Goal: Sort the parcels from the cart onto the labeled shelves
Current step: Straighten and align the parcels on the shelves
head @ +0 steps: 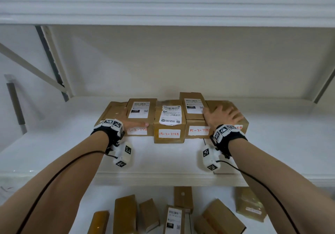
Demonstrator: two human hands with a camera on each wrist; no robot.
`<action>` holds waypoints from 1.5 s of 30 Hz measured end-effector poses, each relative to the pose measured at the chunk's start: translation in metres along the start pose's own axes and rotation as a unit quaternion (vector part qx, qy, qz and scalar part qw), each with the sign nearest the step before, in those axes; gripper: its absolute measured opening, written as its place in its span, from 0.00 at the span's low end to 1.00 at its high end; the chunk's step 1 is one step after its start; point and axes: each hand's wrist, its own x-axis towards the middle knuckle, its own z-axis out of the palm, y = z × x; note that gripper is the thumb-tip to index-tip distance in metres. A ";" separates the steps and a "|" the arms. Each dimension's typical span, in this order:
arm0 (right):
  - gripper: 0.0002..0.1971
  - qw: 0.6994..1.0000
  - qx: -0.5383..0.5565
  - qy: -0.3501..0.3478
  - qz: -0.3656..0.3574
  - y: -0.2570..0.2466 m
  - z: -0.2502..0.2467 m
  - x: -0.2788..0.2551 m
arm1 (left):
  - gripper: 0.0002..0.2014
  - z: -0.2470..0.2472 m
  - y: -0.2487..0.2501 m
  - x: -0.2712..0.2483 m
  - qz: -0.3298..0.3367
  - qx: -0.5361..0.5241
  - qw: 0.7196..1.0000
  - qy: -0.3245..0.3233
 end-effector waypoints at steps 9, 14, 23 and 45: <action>0.43 1.000 -0.006 0.001 0.009 -0.029 0.011 0.038 | 0.85 -0.008 -0.004 0.067 0.002 0.023 0.999 0.023; 0.39 0.998 0.057 0.005 -0.009 -0.034 0.017 0.056 | 0.83 -0.013 0.008 0.081 0.027 0.045 0.998 0.033; 0.42 0.974 0.220 0.059 -0.012 -0.031 0.011 0.056 | 0.72 -0.017 0.006 0.069 0.017 0.111 0.991 0.068; 0.10 0.870 0.471 -0.070 -0.130 -0.027 0.026 -0.142 | 0.12 0.048 -0.025 -0.123 0.202 -0.079 0.959 0.181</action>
